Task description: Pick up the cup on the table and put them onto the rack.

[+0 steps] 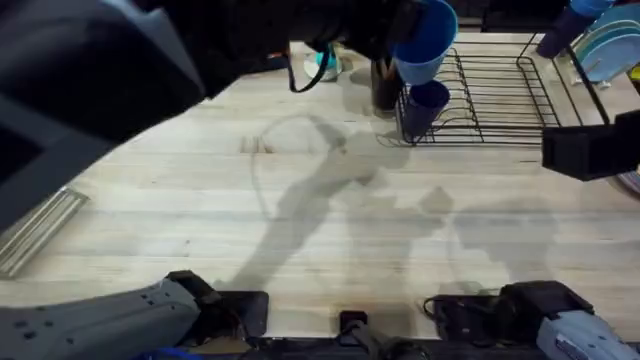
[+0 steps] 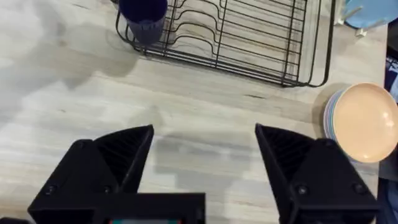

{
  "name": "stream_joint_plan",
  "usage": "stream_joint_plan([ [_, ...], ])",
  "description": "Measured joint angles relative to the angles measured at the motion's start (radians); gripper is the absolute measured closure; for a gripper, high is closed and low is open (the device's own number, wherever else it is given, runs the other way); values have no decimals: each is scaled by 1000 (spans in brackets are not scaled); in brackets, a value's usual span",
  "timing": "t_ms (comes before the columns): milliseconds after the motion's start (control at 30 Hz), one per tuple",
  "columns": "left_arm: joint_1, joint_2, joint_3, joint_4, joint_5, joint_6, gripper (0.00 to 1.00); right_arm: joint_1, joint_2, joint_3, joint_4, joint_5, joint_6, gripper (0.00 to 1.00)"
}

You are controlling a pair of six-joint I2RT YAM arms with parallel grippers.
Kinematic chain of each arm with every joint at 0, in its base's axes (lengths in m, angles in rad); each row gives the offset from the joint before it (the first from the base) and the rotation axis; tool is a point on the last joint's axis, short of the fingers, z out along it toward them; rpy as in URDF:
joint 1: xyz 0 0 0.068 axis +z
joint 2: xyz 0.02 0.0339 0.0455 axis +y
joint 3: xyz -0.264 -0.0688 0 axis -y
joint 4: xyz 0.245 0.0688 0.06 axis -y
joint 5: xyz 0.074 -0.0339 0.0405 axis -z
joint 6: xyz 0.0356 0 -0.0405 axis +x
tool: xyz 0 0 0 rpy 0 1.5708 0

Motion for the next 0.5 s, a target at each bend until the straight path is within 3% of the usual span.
stream_joint_plan([
  [333,-13,164,232,-167,0,1,961,0,0,-2,33,0,0,10],
  [500,-28,252,319,-181,-1,14,961,0,0,-2,33,-3,1,9],
])
